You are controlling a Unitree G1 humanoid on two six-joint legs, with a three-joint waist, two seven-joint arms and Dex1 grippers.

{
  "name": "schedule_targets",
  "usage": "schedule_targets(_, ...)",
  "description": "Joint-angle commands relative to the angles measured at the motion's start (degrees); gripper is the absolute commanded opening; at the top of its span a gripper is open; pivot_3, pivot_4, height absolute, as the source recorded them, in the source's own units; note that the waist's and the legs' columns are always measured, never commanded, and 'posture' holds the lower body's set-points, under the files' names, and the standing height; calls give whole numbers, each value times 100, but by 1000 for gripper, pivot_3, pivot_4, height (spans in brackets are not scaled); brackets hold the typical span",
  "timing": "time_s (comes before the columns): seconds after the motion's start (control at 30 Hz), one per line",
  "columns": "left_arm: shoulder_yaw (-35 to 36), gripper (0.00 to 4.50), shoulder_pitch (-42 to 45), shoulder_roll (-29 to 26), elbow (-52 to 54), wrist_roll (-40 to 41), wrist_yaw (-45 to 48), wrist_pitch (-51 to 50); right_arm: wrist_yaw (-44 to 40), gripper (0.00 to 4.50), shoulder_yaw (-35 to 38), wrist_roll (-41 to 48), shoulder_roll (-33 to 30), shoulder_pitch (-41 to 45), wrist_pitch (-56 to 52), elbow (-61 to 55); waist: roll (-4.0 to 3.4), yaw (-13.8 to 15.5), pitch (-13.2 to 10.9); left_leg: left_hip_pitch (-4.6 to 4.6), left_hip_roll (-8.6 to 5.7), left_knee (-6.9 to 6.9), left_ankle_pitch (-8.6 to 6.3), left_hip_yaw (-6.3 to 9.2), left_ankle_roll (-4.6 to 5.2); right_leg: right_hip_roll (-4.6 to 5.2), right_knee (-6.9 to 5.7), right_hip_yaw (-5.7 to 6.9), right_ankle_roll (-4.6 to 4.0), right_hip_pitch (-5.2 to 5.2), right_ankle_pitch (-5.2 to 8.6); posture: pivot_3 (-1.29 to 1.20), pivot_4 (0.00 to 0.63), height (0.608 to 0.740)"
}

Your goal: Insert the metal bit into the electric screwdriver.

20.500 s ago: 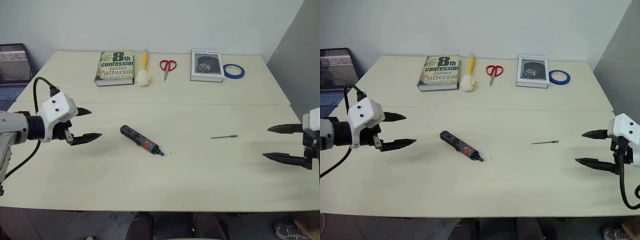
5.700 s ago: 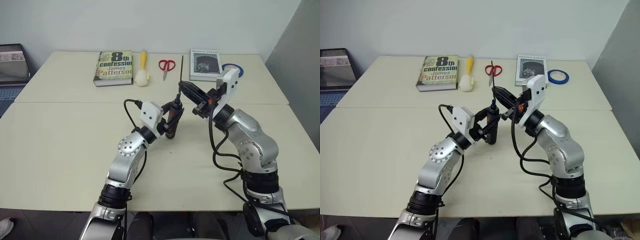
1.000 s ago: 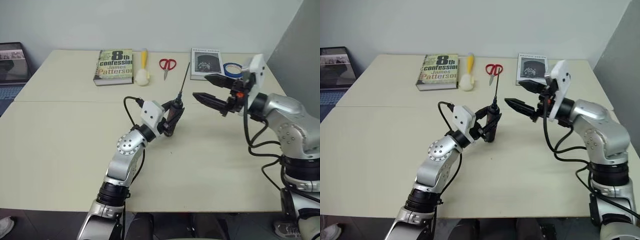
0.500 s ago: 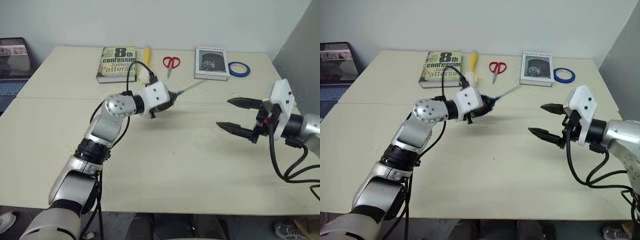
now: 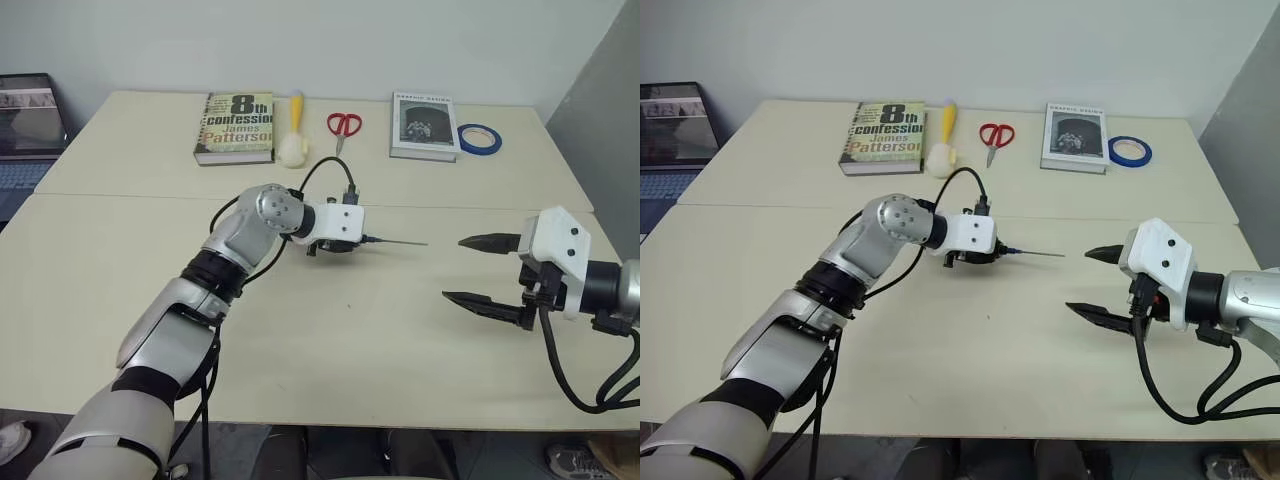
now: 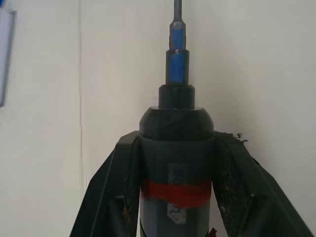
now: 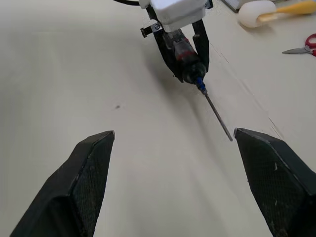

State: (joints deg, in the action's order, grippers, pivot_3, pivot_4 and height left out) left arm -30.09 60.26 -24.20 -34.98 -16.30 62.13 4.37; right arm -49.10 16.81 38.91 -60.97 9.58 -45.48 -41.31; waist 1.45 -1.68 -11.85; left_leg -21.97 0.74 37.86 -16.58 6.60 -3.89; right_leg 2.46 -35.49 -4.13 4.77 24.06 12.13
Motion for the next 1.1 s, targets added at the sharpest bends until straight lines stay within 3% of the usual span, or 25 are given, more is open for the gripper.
schedule_targets(0.03,-179,1636,142,348,-523,-143,157,208,-20,4079,61,-95,-125,-39,88,-87,0,-3,0,0,0,0,0,0,0,0,0,0,0,0,0,0,150,740)
schedule_targets(0.3,-302,1636,321,644,-1238,-474,380,593,-107,4079,2,-249,-190,-163,115,-19,0,7,2,0,0,0,0,0,0,1,0,0,-2,-3,-1,0,150,740)
schedule_targets(0.37,-248,2339,344,697,-1292,-428,485,570,-138,4079,0,-297,-205,-198,142,14,0,7,2,2,0,1,0,0,0,1,-2,0,-1,-5,0,0,150,740)
schedule_targets(0.7,3,4430,339,498,-989,-237,1107,557,-324,4079,-22,-433,-253,-271,274,187,1,5,3,15,0,8,0,0,1,1,-27,0,-1,-9,0,0,150,740)
schedule_targets(0.9,390,4471,296,-54,-497,19,1285,403,-502,4079,-135,-592,-307,-183,485,439,1,-42,2,19,0,10,1,0,2,-1,-47,-2,-3,-1,1,0,150,740)
schedule_targets(1.1,1319,4471,61,-1053,294,597,1206,-142,-747,4079,-212,-808,-342,-103,816,823,1,-30,1,20,0,12,6,2,10,-1,-54,-2,-1,0,-1,0,150,740)
